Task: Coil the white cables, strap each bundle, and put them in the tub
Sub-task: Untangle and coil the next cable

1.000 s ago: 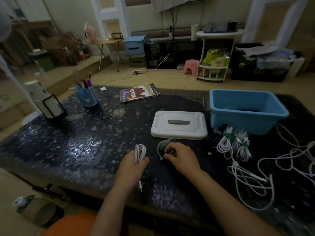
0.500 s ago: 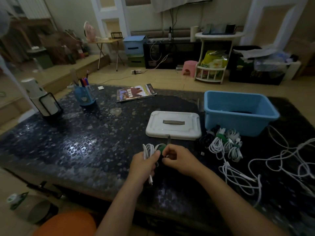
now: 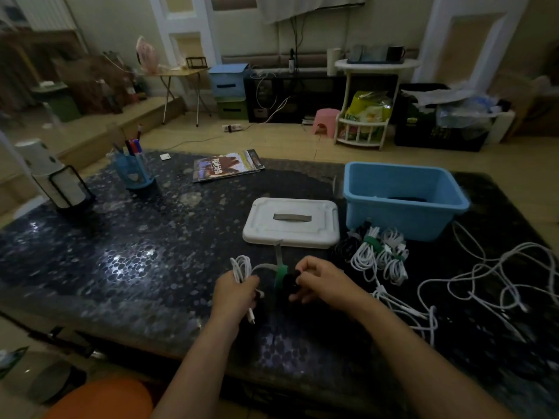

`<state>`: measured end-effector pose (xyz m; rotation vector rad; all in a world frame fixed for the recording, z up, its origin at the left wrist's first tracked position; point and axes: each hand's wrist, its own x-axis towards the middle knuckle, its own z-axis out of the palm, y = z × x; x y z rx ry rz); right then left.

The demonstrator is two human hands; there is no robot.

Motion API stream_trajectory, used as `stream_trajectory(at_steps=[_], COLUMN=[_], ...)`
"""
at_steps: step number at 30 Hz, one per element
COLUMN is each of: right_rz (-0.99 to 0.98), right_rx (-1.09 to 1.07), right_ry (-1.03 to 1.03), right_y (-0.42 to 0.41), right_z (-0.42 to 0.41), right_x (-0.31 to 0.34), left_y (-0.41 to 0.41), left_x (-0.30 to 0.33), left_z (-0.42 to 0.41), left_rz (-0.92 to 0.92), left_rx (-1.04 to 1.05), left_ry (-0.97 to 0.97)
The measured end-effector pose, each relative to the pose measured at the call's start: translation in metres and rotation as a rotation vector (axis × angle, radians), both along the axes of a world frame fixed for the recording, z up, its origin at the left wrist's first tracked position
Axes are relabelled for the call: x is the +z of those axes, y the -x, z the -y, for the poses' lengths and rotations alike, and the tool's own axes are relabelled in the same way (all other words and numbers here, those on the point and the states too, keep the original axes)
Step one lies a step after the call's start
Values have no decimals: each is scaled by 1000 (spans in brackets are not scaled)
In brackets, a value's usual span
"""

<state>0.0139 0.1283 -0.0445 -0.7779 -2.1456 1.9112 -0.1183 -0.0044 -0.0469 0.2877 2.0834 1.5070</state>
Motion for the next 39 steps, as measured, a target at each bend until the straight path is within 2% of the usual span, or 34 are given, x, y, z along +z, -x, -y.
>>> stream_trajectory(at_steps=[4, 7, 12, 15, 20, 23, 32, 39], right_rz=[18, -19, -22, -26, -46, -32, -68, -93], right_rx=[5, 15, 66, 35, -38, -101, -230, -297], right_ry=[-30, -91, -136, -85, 22, 137, 172, 282], right_y=[-5, -4, -6, -7, -8, -14, -44, -58], right_z=[-2, -2, 3, 4, 0, -6, -20, -21], right_x=[-1, 1, 5, 5, 6, 12, 27, 31], left_y=[-3, -11, -22, -22, -19, -14, -13, -22], left_x=[9, 18, 21, 19, 19, 17, 10, 24], left_z=[-1, -2, -7, -8, -13, -12, -19, -26], left_rz=[-46, 71, 79, 91, -20, -19, -82, -136], left_rx=[-81, -183, -243, -230, -130, -103, -123, -145], left_ry=[-2, -88, -25, -42, -42, -55, -46, -110])
